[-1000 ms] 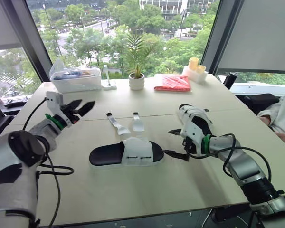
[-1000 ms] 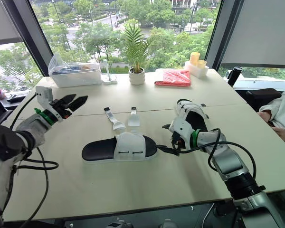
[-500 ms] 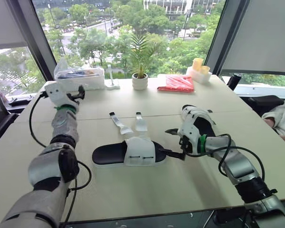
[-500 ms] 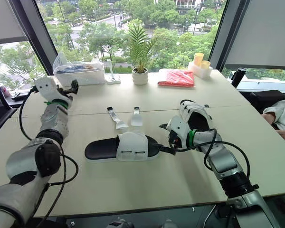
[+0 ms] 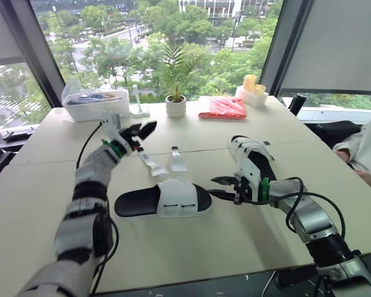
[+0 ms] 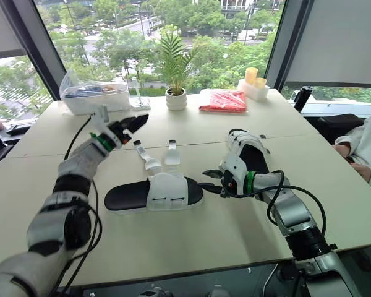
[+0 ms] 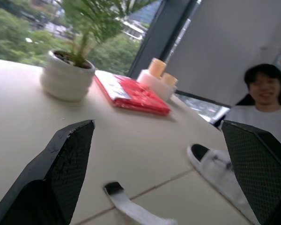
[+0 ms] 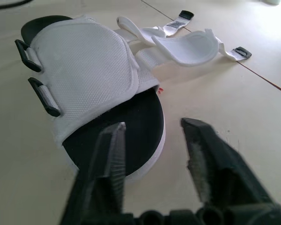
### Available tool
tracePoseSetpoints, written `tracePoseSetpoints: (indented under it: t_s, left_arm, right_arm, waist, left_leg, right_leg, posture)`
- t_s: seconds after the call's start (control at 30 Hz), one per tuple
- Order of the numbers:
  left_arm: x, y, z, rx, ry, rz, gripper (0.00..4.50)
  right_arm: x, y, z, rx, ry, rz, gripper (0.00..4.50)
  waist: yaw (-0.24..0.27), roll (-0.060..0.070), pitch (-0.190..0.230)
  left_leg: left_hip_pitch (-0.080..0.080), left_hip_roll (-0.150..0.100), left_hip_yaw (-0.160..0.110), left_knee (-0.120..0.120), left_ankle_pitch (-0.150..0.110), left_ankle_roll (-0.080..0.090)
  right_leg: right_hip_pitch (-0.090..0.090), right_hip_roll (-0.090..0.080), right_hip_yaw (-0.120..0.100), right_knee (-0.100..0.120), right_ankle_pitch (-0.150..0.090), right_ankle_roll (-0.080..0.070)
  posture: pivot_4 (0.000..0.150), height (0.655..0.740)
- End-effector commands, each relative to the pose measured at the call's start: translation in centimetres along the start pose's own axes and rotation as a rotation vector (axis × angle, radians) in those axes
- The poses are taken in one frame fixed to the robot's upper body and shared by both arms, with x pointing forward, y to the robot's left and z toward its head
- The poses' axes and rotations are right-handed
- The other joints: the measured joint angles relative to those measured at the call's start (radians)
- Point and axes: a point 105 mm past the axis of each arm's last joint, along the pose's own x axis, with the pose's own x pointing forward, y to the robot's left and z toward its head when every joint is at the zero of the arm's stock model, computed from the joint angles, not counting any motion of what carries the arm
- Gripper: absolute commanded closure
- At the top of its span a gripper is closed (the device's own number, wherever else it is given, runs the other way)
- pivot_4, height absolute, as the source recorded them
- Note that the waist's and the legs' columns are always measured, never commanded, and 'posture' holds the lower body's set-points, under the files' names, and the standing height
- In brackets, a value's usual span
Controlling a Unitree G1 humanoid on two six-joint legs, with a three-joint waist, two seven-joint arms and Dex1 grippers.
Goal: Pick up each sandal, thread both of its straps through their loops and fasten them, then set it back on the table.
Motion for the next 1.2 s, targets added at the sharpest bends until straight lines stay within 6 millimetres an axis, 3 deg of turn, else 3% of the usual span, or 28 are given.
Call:
tracePoseSetpoints:
  t_s: [0.03, 0.23, 0.37, 0.53, 0.8, 0.97, 1.2]
  left_arm:
    - [-1.8, -2.3, 1.8, 0.031, 0.027, -0.103, 0.0]
    - [-5.5, -2.0, 0.7, -0.078, 0.146, -0.082, 0.0]
    - [-6.7, -1.8, -0.5, -0.143, 0.226, -0.074, 0.0]
    - [-7.7, 0.0, -2.2, -0.236, 0.31, 0.006, 0.0]
    - [-6.8, 1.0, -5.2, -0.376, 0.369, 0.056, 0.0]
    - [-5.6, 1.0, -5.7, -0.39, 0.368, 0.054, 0.0]
    - [-4.7, 1.0, -6.7, -0.431, 0.378, 0.05, 0.0]
  right_arm:
    - [0.3, 0.4, 0.9, -0.014, -0.061, 0.033, 4.46]
    - [1.7, 2.0, -0.5, 0.009, -0.06, 0.127, 4.46]
    - [2.7, 2.5, -1.8, -0.004, -0.031, 0.166, 4.46]
    - [3.6, 2.8, -2.7, -0.033, -0.003, 0.196, 4.46]
    - [4.2, 2.7, -3.4, -0.079, 0.015, 0.2, 4.46]
    - [4.1, 1.8, -2.9, -0.09, -0.005, 0.173, 4.46]
    - [5.2, 3.5, -3.0, -0.148, 0.016, 0.28, 4.46]
  waist:
    - [-0.001, 0.0, 0.0]
    - [0.014, 0.0, 0.0]
    - [0.03, 0.0, 0.0]
    - [0.031, 0.0, 0.0]
    - [0.029, 0.0, -0.001]
    - [0.028, 0.0, -0.001]
    - [0.026, 0.0, -0.001]
  left_leg:
    - [0.0, 0.0, 0.0, 0.0, 0.0, 0.0]
    - [0.001, 0.0, -0.001, 0.0, -0.001, 0.002]
    - [0.001, 0.0, -0.001, 0.001, -0.001, 0.001]
    - [0.002, 0.0, -0.001, 0.001, 0.0, 0.0]
    - [0.002, 0.0, -0.001, 0.0, 0.001, -0.002]
    - [0.002, 0.0, -0.001, 0.0, 0.001, -0.002]
    - [0.002, 0.0, -0.001, 0.0, 0.003, -0.005]
  right_leg:
    - [0.0, 0.0, 0.0, 0.0, 0.0, 0.0]
    - [0.001, 0.0, 0.0, -0.001, 0.001, -0.001]
    - [0.002, 0.0, 0.0, -0.001, 0.001, -0.002]
    - [0.002, 0.0, 0.0, -0.001, 0.001, -0.002]
    - [0.002, 0.001, 0.0, -0.001, 0.001, -0.002]
    - [0.002, 0.001, 0.0, -0.001, 0.002, -0.003]
    - [0.002, 0.001, 0.0, -0.001, 0.002, -0.003]
  posture:
    - [0.15, 0.74]
    - [0.15, 0.74]
    - [0.15, 0.74]
    - [0.15, 0.74]
    - [0.15, 0.74]
    - [0.15, 0.74]
    - [0.15, 0.74]
